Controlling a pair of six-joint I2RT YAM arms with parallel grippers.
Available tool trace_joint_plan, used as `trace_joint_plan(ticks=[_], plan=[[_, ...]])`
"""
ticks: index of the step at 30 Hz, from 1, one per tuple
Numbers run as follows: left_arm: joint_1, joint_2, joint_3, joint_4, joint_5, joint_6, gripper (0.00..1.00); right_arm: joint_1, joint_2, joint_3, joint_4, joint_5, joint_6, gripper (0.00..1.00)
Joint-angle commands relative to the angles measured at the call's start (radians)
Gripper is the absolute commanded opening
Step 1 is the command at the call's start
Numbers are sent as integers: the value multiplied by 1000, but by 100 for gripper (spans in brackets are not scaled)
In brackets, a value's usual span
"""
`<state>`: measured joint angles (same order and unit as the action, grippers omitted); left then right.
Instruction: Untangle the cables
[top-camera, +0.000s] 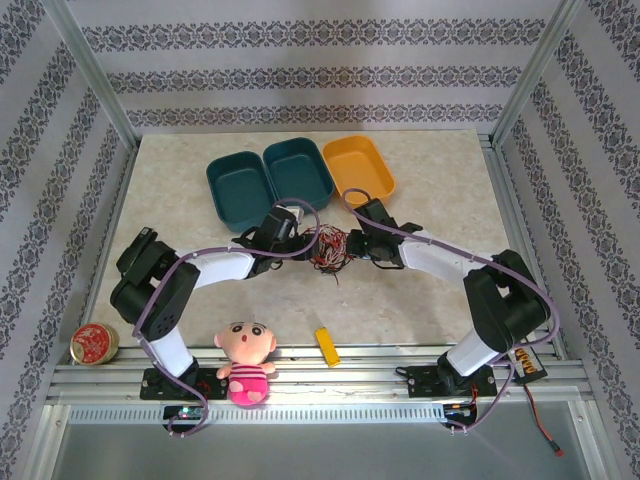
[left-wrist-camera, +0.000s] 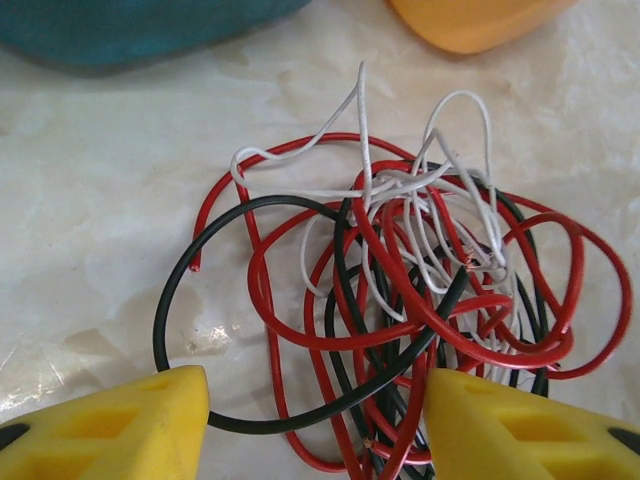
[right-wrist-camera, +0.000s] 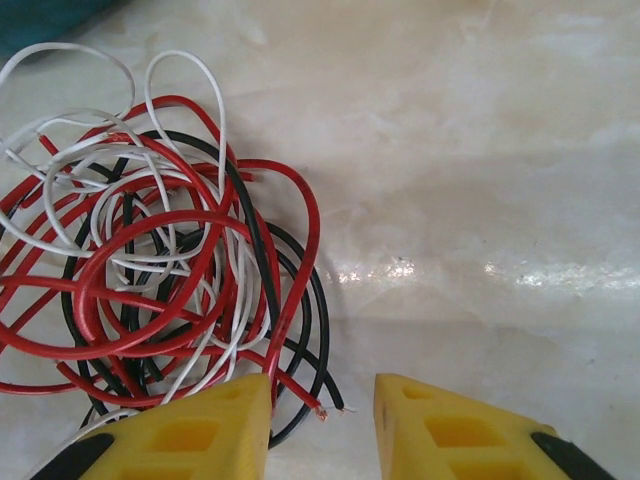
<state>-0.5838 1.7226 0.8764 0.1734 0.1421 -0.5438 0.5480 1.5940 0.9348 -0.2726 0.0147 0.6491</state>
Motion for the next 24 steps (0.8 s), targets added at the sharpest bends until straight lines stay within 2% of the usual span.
trace_joint_plan(ticks=[1, 5, 10, 15, 24], plan=[[-16, 18, 26, 47, 12, -5, 57, 12, 31, 43, -2, -20, 12, 31], [-16, 28, 24, 53, 18, -14, 55, 12, 64, 65, 4, -30, 17, 27], [-16, 32, 20, 67, 23, -28, 50, 13, 77, 79, 4, -39, 16, 27], [-17, 43, 21, 72, 26, -39, 45, 15, 68, 78, 0, -41, 22, 32], [-17, 45, 19, 69, 15, -39, 39, 21, 23, 85, -20, -46, 27, 33]])
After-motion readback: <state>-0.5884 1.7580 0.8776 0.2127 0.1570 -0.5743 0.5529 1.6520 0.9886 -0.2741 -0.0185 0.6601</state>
